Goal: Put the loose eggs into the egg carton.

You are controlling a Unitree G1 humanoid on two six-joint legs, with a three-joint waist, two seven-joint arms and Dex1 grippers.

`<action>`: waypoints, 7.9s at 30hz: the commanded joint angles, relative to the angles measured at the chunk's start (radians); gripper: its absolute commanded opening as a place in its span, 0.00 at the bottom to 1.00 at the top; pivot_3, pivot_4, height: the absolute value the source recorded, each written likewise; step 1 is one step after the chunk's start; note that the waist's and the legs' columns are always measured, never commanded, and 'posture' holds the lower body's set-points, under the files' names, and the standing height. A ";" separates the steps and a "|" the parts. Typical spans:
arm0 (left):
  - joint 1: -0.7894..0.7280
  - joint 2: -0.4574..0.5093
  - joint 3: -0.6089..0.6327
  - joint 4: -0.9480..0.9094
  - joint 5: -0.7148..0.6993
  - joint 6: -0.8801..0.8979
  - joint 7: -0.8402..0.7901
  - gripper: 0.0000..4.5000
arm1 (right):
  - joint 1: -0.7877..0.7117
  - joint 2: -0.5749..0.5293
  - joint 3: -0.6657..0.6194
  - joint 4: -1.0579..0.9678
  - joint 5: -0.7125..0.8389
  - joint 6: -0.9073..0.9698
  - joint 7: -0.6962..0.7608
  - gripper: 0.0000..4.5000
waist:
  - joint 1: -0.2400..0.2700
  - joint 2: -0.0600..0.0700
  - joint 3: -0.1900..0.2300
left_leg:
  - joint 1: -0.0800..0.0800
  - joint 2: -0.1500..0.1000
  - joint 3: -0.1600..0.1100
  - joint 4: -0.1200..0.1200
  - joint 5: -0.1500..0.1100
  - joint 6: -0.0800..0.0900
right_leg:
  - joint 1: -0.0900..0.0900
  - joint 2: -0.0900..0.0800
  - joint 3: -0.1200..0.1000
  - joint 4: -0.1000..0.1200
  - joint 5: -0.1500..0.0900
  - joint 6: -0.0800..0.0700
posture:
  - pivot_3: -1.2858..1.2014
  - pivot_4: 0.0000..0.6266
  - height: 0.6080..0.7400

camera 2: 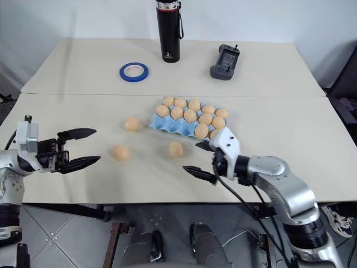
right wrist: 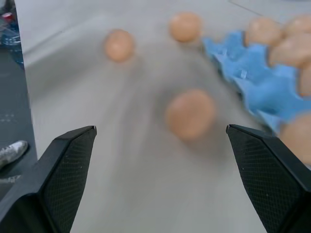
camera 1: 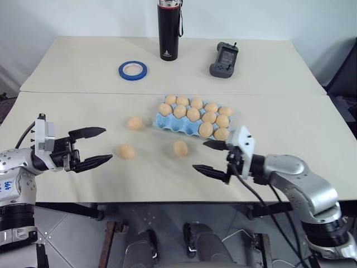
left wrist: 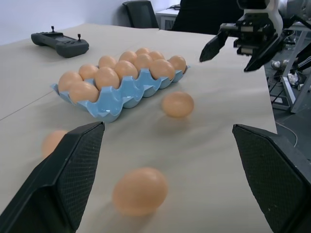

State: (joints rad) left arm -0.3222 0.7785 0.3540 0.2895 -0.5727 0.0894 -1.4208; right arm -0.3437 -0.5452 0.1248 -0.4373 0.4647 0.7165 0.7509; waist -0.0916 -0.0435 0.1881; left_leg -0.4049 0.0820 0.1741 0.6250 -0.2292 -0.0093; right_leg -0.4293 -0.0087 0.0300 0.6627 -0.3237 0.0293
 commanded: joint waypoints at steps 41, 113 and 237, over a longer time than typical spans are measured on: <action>0.090 0.000 0.047 -0.137 -0.051 0.013 0.069 1.00 | -0.388 0.234 0.060 0.417 -0.304 -0.198 -0.113 0.30 | 0.001 -0.001 -0.001 | 0.000 0.000 0.000 -0.004 0.001 0.000 | -0.002 0.000 -0.001 0.000 -0.001 -0.002 | 0.52 0.24 1.00; 0.266 -0.273 -0.149 -0.320 0.297 -0.006 0.799 1.00 | -0.014 -0.120 -0.199 0.320 -0.007 -0.427 0.359 0.99 | 0.008 -0.001 0.000 | 0.002 -0.001 -0.001 -0.004 0.001 0.002 | 0.001 0.001 0.000 -0.002 0.000 0.000 | 0.52 0.24 1.00; -0.433 -0.726 -0.431 0.259 0.459 -0.168 0.948 0.62 | 0.362 -0.094 -0.385 0.153 0.145 -0.531 0.274 1.00 | 0.038 0.000 0.000 | 0.000 -0.005 -0.004 0.003 0.002 0.007 | 0.006 0.001 0.001 -0.004 0.006 0.009 | 0.52 0.24 1.00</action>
State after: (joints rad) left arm -0.7273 0.0582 -0.0861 0.5565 -0.1106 -0.0487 -0.4654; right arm 0.0132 -0.6440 -0.2416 -0.2382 0.5951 0.1981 1.0323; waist -0.0531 -0.0434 0.1879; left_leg -0.4046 0.0772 0.1698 0.6281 -0.2273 -0.0020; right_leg -0.4232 -0.0081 0.0311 0.6582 -0.3173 0.0382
